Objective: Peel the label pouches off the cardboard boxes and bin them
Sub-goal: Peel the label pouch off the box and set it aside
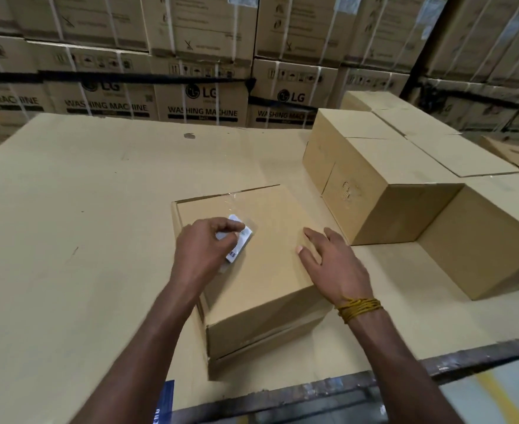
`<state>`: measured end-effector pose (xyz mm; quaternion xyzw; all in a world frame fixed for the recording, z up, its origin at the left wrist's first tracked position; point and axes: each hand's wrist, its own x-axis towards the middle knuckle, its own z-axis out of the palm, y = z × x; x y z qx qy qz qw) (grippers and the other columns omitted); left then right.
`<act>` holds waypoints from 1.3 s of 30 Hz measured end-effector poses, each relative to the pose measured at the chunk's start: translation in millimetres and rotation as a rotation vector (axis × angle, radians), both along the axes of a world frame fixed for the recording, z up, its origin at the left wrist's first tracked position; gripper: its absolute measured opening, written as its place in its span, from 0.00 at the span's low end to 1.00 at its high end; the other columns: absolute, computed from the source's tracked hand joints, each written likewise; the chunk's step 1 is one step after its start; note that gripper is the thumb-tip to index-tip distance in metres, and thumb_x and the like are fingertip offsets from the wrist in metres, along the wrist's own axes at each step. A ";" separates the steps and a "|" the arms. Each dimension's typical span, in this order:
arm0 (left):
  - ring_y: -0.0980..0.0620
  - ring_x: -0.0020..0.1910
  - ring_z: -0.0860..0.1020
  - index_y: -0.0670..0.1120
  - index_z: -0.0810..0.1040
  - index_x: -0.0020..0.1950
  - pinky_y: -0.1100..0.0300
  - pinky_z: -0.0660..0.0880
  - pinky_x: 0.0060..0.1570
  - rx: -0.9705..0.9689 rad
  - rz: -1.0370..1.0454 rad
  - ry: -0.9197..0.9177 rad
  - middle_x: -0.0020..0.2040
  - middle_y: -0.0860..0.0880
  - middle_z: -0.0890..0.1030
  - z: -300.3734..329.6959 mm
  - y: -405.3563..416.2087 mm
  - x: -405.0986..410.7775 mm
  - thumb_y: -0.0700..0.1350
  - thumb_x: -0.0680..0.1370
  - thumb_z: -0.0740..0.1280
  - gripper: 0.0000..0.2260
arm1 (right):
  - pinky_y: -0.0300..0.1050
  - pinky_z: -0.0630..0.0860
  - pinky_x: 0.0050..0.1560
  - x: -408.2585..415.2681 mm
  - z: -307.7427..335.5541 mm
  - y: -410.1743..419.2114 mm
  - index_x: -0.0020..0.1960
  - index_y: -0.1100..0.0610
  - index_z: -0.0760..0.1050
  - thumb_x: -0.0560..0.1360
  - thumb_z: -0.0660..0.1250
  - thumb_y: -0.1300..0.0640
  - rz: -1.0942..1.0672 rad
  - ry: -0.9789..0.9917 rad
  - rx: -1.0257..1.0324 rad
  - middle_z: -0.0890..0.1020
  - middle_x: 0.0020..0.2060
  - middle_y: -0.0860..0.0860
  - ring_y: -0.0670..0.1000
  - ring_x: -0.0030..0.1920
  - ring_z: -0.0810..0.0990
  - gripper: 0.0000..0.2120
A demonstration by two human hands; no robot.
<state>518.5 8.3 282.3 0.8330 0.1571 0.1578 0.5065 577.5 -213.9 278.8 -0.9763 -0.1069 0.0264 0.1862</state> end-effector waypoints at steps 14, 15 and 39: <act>0.53 0.69 0.73 0.64 0.82 0.42 0.38 0.53 0.75 -0.039 -0.096 -0.030 0.37 0.78 0.75 -7.7 -113.7 2.4 0.47 0.74 0.69 0.10 | 0.56 0.71 0.65 -5.7 3.6 -100.2 0.72 0.44 0.70 0.79 0.61 0.41 -0.238 -0.081 0.067 0.70 0.69 0.54 0.58 0.65 0.73 0.22; 0.52 0.69 0.73 0.64 0.82 0.43 0.40 0.50 0.75 -0.020 -0.121 -0.025 0.37 0.78 0.75 -8.3 -130.4 9.7 0.45 0.75 0.69 0.12 | 0.57 0.69 0.66 -3.3 4.5 -115.1 0.72 0.44 0.70 0.79 0.61 0.41 -0.268 -0.084 0.053 0.70 0.70 0.54 0.58 0.66 0.73 0.22; 0.64 0.49 0.81 0.55 0.87 0.49 0.55 0.78 0.56 -0.006 -0.194 -0.086 0.51 0.60 0.85 0.3 -407.7 186.7 0.44 0.74 0.67 0.11 | 0.54 0.64 0.72 141.6 -8.5 -368.9 0.67 0.47 0.77 0.79 0.63 0.45 -0.283 -0.248 0.117 0.71 0.72 0.54 0.58 0.70 0.70 0.18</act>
